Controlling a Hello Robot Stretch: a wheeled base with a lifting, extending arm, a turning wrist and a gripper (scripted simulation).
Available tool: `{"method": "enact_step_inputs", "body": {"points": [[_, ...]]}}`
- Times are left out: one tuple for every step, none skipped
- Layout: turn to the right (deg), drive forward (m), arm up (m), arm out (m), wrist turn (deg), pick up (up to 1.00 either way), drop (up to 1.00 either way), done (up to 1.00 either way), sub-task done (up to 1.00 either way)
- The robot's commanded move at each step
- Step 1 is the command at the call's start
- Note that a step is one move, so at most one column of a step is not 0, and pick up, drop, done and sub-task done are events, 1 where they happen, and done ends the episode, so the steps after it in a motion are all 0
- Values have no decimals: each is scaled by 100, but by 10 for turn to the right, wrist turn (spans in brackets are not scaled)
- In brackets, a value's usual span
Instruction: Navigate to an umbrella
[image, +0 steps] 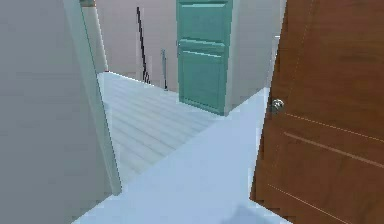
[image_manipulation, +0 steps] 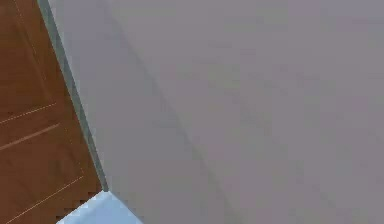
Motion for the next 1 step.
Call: {"method": "enact_step_inputs", "body": {"points": [[0, 100, 0, 0, 0, 0, 0, 0, 0]]}}
